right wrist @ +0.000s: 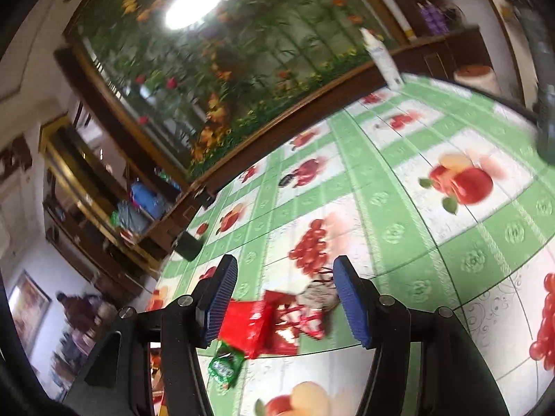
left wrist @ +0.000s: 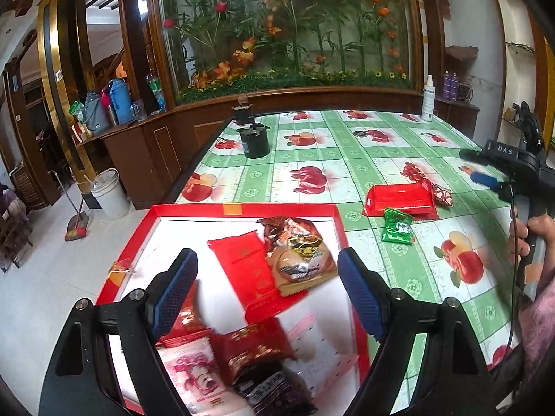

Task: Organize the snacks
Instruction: 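Move the right gripper to the pile and grasp the red-and-white patterned packet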

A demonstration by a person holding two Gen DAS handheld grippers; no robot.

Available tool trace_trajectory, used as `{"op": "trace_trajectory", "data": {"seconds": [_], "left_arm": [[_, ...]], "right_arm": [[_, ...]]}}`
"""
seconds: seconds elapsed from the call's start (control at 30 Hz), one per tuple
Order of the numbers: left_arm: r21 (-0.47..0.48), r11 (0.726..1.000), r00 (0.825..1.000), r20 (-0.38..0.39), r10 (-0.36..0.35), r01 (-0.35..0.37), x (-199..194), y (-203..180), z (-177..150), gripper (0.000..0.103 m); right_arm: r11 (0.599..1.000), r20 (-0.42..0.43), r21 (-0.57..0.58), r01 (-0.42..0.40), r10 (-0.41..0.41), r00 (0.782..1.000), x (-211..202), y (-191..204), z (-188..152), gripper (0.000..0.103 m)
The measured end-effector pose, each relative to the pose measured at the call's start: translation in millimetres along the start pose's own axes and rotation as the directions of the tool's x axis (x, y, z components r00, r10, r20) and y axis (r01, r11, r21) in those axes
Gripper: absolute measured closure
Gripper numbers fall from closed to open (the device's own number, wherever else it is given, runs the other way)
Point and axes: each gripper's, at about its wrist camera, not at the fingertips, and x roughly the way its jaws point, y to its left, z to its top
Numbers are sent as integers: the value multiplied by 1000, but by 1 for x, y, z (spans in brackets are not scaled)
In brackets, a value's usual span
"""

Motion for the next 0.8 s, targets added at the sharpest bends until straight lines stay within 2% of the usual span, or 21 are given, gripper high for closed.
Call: {"op": "trace_trajectory", "data": {"seconds": [0.1,0.23,0.33,0.5,0.6,0.67,0.8], "left_arm": [[19,1000,1000,-15,-1,1,8,-13,5,20],[51,998,999,-38,-34,36,16,-36,12,20],[91,995,998,-42,-35,39,19,-53,13,20],[157,986,996,-73,-42,53,23,-78,7,20],[185,981,995,-85,-51,66,26,-88,7,20],[194,978,994,-93,-61,78,30,-94,10,20],[218,970,990,-117,-79,103,41,-106,17,20]], "right_arm": [[999,-35,29,-25,26,999,7,-4,3,43],[999,-59,-35,-19,17,998,12,4,2,43],[997,-113,-57,-43,37,993,22,6,3,43],[995,-163,-104,-3,-14,987,37,2,7,43],[998,-179,-65,18,-30,983,42,-10,13,43],[1000,-215,-9,1,-3,977,46,-18,12,43],[1000,-278,-9,11,-13,961,53,-16,7,54]]}}
